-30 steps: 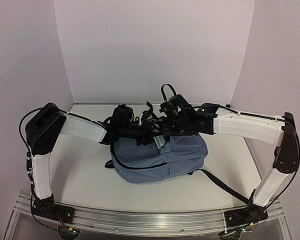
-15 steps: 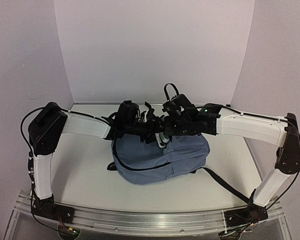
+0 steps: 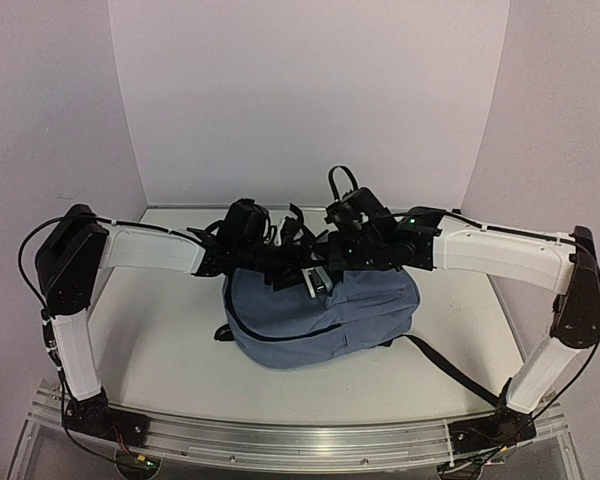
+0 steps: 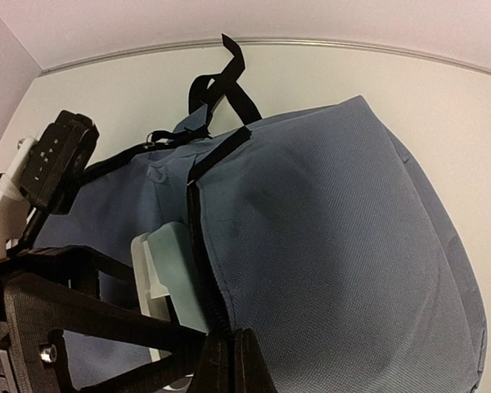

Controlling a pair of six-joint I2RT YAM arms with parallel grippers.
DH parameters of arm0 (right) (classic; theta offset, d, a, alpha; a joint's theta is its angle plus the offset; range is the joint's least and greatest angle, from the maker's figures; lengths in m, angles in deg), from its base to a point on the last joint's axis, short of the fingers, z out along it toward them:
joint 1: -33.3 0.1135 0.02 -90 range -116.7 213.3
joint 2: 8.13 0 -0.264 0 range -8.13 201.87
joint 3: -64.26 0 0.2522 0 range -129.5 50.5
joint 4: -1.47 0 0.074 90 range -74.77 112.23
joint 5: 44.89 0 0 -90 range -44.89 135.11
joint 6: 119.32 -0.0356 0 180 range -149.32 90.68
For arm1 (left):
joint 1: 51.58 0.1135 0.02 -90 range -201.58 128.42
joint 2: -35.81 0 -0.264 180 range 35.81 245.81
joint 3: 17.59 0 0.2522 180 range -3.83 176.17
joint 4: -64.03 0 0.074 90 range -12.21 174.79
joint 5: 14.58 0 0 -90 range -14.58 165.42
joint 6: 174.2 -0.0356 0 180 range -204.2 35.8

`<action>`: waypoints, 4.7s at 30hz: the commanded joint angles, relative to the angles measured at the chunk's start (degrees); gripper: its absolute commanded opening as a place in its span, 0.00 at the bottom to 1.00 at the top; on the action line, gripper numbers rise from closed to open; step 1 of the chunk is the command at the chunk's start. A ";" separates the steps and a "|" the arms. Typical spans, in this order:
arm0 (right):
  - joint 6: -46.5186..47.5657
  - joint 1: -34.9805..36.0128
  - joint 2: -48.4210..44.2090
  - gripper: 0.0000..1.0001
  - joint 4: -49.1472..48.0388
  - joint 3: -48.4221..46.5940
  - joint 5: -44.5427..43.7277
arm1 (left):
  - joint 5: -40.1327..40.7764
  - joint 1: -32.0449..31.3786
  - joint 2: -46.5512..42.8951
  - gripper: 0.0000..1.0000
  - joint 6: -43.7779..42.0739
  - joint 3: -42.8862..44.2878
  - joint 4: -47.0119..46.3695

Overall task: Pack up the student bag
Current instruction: Place the stationery in the student bag, then zip the student bag at the center of the board.

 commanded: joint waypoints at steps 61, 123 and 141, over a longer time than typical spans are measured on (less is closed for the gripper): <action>-3.13 0.32 -3.91 0.00 -5.20 0.14 -2.40 | 14.84 -1.62 1.84 0.81 -11.61 11.43 18.91; -2.55 2.67 -2.32 0.00 -6.61 9.45 12.94 | 11.03 4.59 -22.47 1.00 -12.90 -8.55 20.03; 3.86 -10.75 -0.30 0.70 -2.95 -5.72 19.07 | 11.56 11.59 -25.50 1.00 -14.25 -8.82 24.42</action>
